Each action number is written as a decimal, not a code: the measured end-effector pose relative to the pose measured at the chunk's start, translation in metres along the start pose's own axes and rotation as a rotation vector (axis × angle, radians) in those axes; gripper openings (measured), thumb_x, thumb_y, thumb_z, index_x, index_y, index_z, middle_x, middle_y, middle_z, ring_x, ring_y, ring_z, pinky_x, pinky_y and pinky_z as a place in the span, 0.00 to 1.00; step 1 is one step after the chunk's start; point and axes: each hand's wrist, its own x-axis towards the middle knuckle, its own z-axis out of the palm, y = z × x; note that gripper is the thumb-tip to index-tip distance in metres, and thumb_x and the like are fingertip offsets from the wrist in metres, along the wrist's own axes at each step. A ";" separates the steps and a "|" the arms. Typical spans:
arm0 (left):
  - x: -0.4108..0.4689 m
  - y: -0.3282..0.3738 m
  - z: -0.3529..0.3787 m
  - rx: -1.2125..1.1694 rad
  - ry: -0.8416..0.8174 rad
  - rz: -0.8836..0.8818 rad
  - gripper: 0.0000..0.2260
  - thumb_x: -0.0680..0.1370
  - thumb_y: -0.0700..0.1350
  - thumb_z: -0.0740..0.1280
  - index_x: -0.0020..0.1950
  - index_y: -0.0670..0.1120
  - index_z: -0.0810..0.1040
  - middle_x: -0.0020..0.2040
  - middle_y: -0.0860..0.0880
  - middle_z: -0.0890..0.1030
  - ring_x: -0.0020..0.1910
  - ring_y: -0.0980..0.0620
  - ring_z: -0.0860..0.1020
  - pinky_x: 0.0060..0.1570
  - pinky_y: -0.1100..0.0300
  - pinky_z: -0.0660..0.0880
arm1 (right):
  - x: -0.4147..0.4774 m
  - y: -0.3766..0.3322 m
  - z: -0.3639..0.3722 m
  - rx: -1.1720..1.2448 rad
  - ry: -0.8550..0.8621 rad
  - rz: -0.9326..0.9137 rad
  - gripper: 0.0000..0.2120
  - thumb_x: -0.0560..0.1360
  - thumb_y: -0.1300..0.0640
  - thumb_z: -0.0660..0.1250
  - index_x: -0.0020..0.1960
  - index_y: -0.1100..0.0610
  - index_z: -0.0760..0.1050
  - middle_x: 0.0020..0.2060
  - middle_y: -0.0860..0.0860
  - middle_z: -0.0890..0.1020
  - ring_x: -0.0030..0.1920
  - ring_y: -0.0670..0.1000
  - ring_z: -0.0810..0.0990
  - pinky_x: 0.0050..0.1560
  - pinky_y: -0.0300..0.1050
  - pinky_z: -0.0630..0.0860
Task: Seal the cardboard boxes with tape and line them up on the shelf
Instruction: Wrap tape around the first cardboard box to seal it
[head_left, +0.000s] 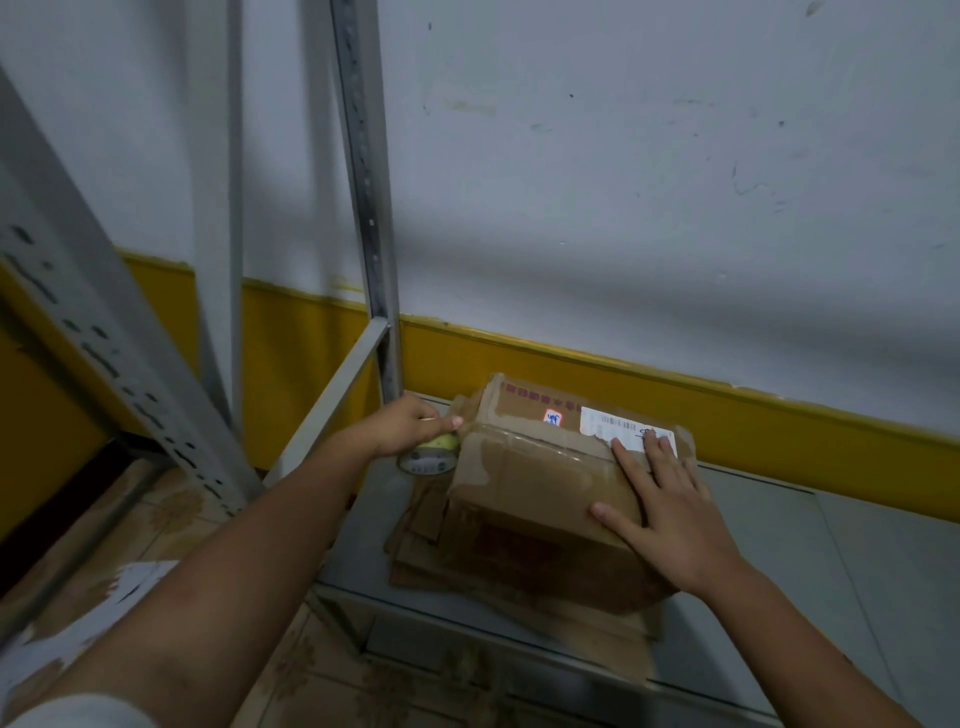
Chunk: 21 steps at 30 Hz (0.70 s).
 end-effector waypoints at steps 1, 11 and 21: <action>-0.001 0.000 -0.002 0.007 -0.011 -0.005 0.27 0.80 0.65 0.69 0.32 0.49 0.65 0.29 0.51 0.61 0.27 0.51 0.61 0.34 0.54 0.58 | -0.002 -0.001 -0.003 -0.016 -0.009 -0.042 0.47 0.67 0.14 0.40 0.80 0.34 0.33 0.82 0.49 0.36 0.81 0.49 0.31 0.82 0.57 0.40; -0.015 0.009 -0.004 0.009 -0.048 0.000 0.26 0.80 0.66 0.68 0.32 0.49 0.68 0.30 0.49 0.63 0.28 0.49 0.63 0.34 0.54 0.61 | 0.002 0.048 -0.015 -0.146 -0.079 -0.364 0.50 0.74 0.32 0.68 0.81 0.35 0.36 0.82 0.45 0.36 0.82 0.51 0.33 0.81 0.64 0.46; -0.071 0.038 0.068 -0.213 -0.048 -0.022 0.11 0.85 0.55 0.65 0.60 0.53 0.84 0.54 0.55 0.86 0.53 0.57 0.84 0.51 0.57 0.81 | 0.037 0.081 -0.021 -0.173 0.044 -0.173 0.51 0.72 0.57 0.77 0.80 0.31 0.49 0.82 0.48 0.57 0.79 0.58 0.58 0.72 0.60 0.67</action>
